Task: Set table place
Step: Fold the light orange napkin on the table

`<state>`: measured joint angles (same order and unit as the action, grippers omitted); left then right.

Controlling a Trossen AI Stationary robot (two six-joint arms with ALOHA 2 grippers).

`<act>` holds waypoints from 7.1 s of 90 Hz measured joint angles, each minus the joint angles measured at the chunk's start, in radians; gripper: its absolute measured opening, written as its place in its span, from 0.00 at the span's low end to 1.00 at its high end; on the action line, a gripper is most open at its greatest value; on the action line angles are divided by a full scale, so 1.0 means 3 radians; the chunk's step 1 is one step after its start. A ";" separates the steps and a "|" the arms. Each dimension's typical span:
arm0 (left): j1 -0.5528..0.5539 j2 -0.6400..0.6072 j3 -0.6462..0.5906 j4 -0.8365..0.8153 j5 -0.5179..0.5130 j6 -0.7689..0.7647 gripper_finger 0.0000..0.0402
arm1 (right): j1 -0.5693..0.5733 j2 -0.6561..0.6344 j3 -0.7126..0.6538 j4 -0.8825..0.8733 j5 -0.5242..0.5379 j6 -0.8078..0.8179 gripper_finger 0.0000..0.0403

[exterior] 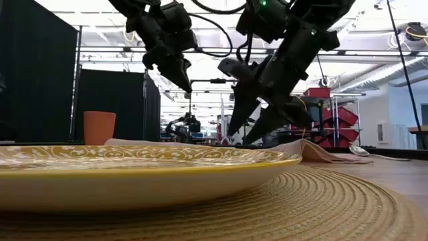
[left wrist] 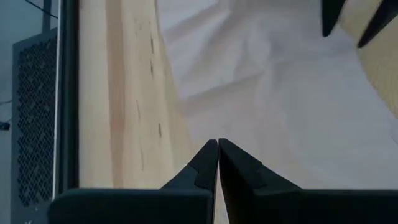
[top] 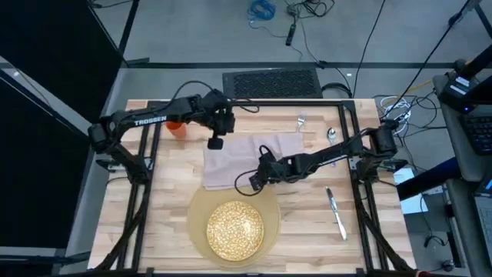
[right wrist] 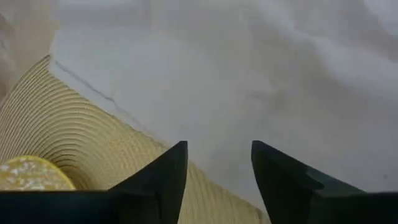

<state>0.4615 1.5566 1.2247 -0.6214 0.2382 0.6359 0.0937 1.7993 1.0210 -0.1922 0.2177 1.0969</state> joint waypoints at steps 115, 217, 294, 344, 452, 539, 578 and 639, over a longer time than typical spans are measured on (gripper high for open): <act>-0.0038 0.0000 0.0000 -0.0046 -0.0008 0.0028 0.00 | -0.0001 0.0243 0.0006 -0.0091 -0.0016 0.0057 0.12; -0.0615 0.0797 0.0000 0.0725 0.0440 0.0998 0.00 | 0.0324 -0.0326 -0.0003 -0.0526 -0.0291 -0.0069 0.00; -0.0798 0.1620 0.0548 0.1108 0.0060 0.1708 0.00 | 0.0350 -0.0288 0.0004 -0.0517 -0.0400 0.0009 0.00; -0.0907 0.1586 0.0542 0.1973 -0.0924 0.1194 0.14 | 0.0340 -0.0288 0.0004 -0.0534 -0.0564 0.0058 0.00; -0.1163 0.1575 0.0549 0.1922 -0.0698 0.0351 0.22 | 0.0327 -0.0289 0.0000 -0.0530 -0.0595 -0.0053 0.00; -0.1133 0.1938 0.1117 0.0393 -0.0585 0.1567 0.22 | 0.0278 -0.0300 0.0005 -0.0635 -0.0829 -0.0015 0.00; -0.1091 0.1904 0.1185 0.0850 -0.1121 0.1495 0.22 | 0.0278 -0.0306 0.0005 -0.0600 -0.0962 -0.0052 0.00; -0.1023 0.1909 0.1183 0.0648 -0.0728 0.1508 0.22 | 0.0389 -0.0302 0.0005 -0.0396 -0.1171 -0.0819 0.00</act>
<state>0.1547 2.1292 1.5795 -0.4271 0.0198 1.0883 0.2104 1.7088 1.0225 -0.3109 -0.1337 0.8514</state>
